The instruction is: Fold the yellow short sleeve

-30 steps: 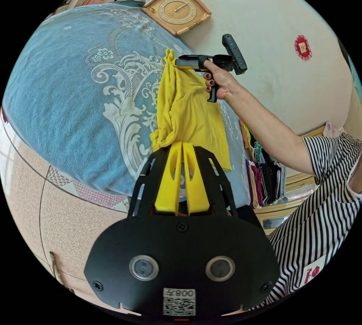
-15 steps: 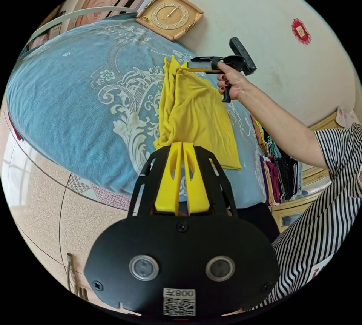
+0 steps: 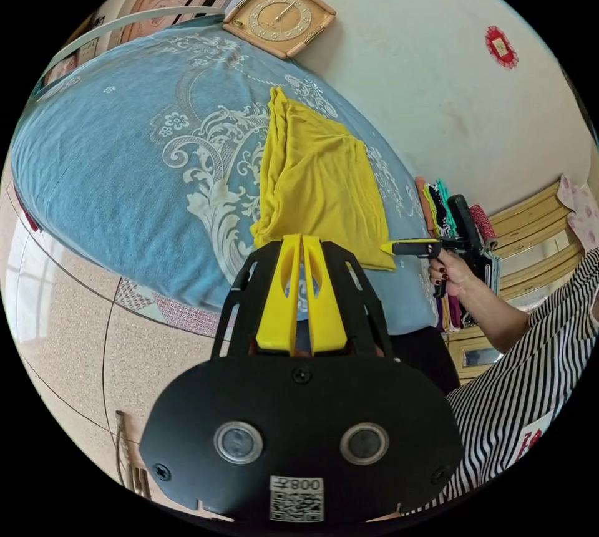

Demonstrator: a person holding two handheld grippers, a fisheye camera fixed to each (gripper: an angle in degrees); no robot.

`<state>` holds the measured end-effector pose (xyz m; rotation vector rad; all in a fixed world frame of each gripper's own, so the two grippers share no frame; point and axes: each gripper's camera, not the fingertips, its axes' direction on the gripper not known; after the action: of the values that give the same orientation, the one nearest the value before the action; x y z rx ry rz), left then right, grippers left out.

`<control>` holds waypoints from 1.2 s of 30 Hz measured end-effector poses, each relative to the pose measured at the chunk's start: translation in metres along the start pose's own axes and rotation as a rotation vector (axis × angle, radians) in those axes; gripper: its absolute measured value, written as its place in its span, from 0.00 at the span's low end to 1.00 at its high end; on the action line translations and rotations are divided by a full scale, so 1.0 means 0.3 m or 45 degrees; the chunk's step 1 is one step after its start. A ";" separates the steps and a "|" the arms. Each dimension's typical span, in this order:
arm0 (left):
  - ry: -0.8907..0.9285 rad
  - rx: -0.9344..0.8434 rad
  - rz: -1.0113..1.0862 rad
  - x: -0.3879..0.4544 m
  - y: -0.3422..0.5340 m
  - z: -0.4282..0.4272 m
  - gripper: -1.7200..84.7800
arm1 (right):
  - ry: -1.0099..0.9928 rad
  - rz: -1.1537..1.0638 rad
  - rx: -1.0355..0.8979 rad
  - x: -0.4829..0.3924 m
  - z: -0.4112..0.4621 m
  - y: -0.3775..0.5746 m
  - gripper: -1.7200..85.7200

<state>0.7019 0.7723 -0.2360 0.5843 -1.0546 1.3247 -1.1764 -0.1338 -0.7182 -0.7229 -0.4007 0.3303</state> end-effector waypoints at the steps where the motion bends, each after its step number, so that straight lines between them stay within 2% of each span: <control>1: 0.006 -0.002 0.005 0.035 -0.009 0.005 0.02 | -0.046 0.023 0.043 0.020 -0.007 0.015 0.02; 5: 0.129 -0.007 0.138 0.187 -0.043 0.033 0.03 | -0.122 0.030 0.095 0.097 -0.056 0.089 0.02; 9: 0.197 -0.223 0.483 0.476 -0.096 0.197 0.05 | -0.297 0.141 0.153 0.240 -0.074 0.207 0.03; 12: 0.091 -0.348 0.758 0.681 -0.097 0.319 0.05 | -0.490 0.234 0.178 0.359 -0.050 0.295 0.05; 16: -0.061 -0.442 0.971 0.858 -0.087 0.432 0.05 | -0.560 0.250 0.181 0.441 -0.037 0.365 0.07; 19: -0.181 -0.518 1.022 0.909 -0.077 0.503 0.05 | -0.606 0.256 0.191 0.504 -0.031 0.403 0.09; 22: -0.204 -0.501 1.018 0.942 -0.082 0.503 0.04 | -0.660 0.260 0.193 0.560 -0.017 0.435 0.10; 32: -0.149 -0.436 0.958 0.948 -0.122 0.432 0.03 | -0.851 0.276 0.210 0.692 0.032 0.514 0.11; 36: -0.149 -0.446 0.967 0.915 -0.133 0.423 0.03 | -0.836 0.267 0.197 0.716 0.037 0.536 0.10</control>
<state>0.6798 0.7902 0.0677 -0.0269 -1.6555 1.7005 -1.0183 0.0770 -0.7711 -0.4905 -0.9111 0.7941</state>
